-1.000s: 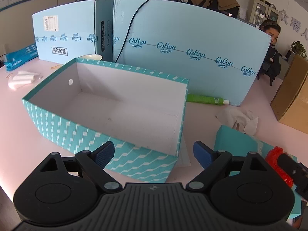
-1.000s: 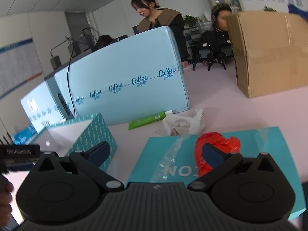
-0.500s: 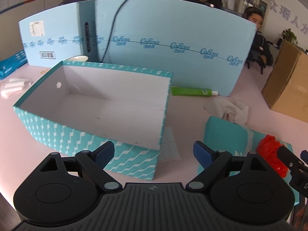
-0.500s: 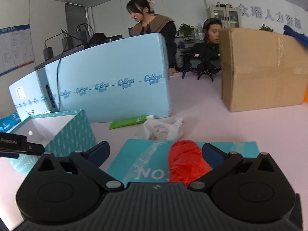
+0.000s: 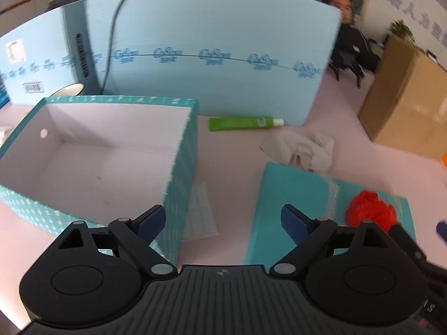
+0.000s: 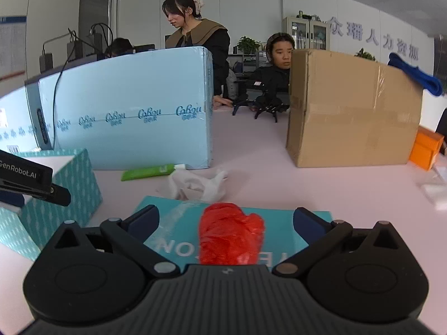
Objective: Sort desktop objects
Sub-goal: 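Lower the left tool over the red plastic bag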
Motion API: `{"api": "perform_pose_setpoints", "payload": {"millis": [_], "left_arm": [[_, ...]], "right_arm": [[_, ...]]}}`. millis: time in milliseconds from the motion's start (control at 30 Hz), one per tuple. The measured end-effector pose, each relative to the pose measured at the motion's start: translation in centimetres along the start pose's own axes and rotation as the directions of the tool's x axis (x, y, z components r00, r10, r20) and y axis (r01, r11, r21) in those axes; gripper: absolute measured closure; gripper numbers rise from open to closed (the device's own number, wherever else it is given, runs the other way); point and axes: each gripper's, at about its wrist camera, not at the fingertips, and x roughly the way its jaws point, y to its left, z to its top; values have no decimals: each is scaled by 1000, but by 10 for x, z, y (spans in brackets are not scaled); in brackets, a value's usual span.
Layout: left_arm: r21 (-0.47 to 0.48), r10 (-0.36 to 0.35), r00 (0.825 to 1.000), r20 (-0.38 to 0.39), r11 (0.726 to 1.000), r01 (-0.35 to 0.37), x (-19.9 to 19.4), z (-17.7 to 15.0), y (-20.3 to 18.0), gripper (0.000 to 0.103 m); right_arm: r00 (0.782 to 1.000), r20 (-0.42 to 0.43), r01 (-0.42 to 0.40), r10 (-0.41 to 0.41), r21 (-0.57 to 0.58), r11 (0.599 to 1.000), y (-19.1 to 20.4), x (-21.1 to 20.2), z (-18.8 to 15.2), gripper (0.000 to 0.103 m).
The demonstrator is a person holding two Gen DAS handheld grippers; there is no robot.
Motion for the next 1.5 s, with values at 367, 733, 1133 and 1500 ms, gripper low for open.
{"api": "perform_pose_setpoints", "payload": {"millis": [367, 733, 1133, 1500], "left_arm": [[122, -11, 1000, 21, 992, 8, 11, 6, -31, 15], [158, -27, 999, -33, 987, 32, 34, 4, -60, 15], [126, -40, 998, -56, 991, 47, 40, 3, -58, 15], [176, -73, 994, -80, 981, 86, 50, 6, -71, 15]], "right_arm": [[1000, 9, 13, -13, 22, 1000, -23, -3, 2, 0], [995, -91, 35, -27, 91, 995, -40, 8, -2, 0], [993, -115, 7, 9, 137, 990, -49, 18, -6, 0], [989, -114, -79, 92, 114, 990, -40, 17, -9, 0]]}}
